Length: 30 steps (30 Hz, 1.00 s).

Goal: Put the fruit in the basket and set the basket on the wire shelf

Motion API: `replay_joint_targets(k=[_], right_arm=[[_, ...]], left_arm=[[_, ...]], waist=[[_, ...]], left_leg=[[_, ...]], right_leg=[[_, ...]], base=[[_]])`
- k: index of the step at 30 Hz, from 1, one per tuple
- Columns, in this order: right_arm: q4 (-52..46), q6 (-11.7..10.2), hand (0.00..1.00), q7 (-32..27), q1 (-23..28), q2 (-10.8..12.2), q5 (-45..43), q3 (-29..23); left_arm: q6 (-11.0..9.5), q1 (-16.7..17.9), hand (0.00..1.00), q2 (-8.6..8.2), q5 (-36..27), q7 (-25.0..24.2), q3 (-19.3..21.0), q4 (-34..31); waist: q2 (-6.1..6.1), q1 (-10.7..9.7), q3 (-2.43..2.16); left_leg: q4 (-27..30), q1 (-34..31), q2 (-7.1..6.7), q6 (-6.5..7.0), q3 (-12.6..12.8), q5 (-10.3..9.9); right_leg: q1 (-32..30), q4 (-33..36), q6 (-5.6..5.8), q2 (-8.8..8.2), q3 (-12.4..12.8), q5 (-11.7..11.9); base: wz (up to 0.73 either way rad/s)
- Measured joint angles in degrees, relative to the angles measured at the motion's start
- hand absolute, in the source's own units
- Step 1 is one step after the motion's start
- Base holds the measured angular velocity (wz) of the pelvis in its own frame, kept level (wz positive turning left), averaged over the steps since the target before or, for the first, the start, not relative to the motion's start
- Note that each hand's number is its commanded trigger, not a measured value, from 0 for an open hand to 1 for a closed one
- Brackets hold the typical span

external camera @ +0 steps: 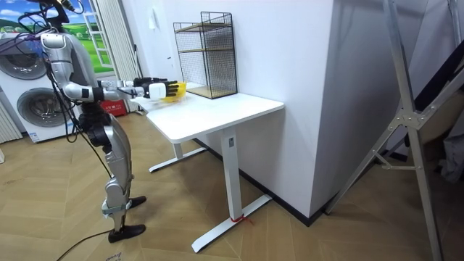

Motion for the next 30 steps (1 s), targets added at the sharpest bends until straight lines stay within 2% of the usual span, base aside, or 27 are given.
replay_joint_targets(k=[5, 22, 30], right_arm=[[-3.4, -1.1, 0.0, -0.9, -1.6, 0.0, 0.1, -0.2], [-6.2, -1.1, 0.0, -1.9, -1.6, 0.3, -0.1, -0.1], [-6.8, -1.9, 0.0, -1.9, -1.6, 0.3, 0.1, 0.0]], left_arm=[[-2.1, -2.2, 0.0, 0.1, 0.0, 0.0, 0.6, -2.7], [-2.3, -2.3, 0.0, -0.33, -0.1, 0.0, 0.6, -3.1], [-2.5, -2.4, 0.0, -0.62, 0.0, 0.0, 0.5, -3.2]], waist=[[0.15, 0.0, -0.1], [0.37, 0.0, -0.2], [0.53, -0.1, -0.36]], left_leg=[[0.0, 1.3, 0.03, 0.0, -0.1, 0.0], [0.2, 1.5, 0.61, -0.14, -0.1, 0.0], [0.9, 1.0, 0.77, -0.2, -0.1, -0.1]], right_leg=[[1.4, -0.1, 0.0, 0.05, 0.0, 0.0], [1.5, 0.7, -0.22, 0.59, 0.1, 0.1], [1.2, 1.0, -0.23, 0.65, 0.0, 0.1]], base=[[0.01], [0.0], [0.0]])
